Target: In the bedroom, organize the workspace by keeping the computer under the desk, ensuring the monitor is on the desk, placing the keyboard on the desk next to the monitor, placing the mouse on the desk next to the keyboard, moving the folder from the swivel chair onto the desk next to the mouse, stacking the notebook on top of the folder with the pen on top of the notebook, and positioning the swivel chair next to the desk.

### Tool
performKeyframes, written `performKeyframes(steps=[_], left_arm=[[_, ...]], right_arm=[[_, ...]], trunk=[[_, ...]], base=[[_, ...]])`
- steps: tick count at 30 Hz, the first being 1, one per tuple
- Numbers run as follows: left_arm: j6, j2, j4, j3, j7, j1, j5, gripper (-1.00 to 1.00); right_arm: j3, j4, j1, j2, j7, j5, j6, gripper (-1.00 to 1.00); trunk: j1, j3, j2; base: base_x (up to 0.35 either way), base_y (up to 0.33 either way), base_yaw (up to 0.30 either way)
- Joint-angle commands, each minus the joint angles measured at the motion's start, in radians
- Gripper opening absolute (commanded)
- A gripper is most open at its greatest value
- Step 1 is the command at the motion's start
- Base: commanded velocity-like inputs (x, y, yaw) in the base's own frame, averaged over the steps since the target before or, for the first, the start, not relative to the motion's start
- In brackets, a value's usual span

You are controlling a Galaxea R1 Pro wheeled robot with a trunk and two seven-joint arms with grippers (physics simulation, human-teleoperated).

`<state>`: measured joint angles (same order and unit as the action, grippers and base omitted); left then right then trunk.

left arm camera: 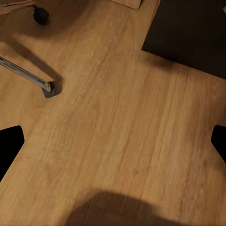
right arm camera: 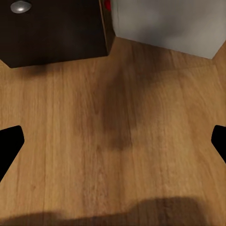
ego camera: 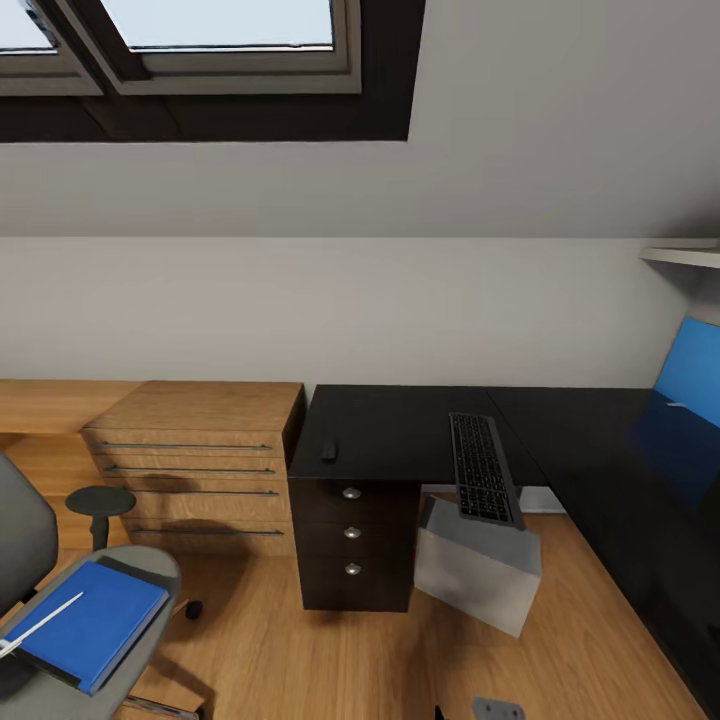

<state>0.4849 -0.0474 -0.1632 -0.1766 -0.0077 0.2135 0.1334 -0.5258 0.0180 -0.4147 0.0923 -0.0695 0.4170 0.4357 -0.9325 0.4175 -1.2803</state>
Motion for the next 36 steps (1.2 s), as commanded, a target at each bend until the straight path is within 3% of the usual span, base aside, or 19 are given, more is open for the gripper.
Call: performKeyframes(steps=[1,15,36], left_arm=[[0.003,0.000,0.001,0.002,-0.001,0.000,0.008,1.00],[0.003,0.000,0.001,0.002,0.000,0.001,0.009,1.00],[0.003,0.000,0.001,0.002,-0.001,0.000,0.008,1.00]], right_arm=[[-0.005,0.002,-0.001,0.000,-0.007,0.010,0.003,1.00],[-0.005,0.002,-0.001,0.001,-0.007,0.011,0.003,1.00],[-0.005,0.002,-0.001,-0.002,-0.007,0.011,0.003,1.00]], trunk=[[0.000,0.001,-0.001],[0.000,0.001,-0.001],[0.000,0.001,-0.001]], base=[[0.000,0.000,0.005],[-0.032,0.000,0.001],[-0.292,-0.016,0.000]])
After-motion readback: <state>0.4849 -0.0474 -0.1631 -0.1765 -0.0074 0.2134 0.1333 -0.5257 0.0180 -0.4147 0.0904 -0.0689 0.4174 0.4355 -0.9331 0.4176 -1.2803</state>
